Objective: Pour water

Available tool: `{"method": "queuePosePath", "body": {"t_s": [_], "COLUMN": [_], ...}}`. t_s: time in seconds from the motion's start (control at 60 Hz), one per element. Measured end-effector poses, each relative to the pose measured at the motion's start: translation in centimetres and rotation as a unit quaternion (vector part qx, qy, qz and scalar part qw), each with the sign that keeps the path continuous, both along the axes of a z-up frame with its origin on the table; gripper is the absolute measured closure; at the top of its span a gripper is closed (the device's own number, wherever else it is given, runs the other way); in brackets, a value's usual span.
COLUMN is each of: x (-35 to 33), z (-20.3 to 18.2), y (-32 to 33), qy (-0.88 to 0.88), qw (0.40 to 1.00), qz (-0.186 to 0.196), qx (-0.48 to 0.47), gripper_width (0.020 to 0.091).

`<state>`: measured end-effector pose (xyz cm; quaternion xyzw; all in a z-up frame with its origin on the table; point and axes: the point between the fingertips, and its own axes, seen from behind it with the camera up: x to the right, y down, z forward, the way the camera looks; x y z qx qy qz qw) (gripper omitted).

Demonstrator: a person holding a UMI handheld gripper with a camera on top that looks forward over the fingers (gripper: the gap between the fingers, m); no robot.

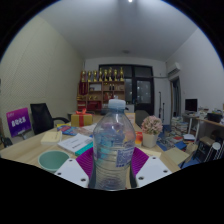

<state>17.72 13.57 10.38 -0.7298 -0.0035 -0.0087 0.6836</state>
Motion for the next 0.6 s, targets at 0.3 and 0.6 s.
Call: {"method": "queuePosePath", "body": {"t_s": [0.3, 0.6], "x": [0.6, 1.8], "z": [-1.5, -1.5], "y": [-0.3, -2.6], "qy": [-0.025, -0.058], "qw": [1.0, 0.997], "qz": [0.012, -0.012], "qx": [-0.015, -0.04], "gripper_width": [0.0608, 0.0258]}}
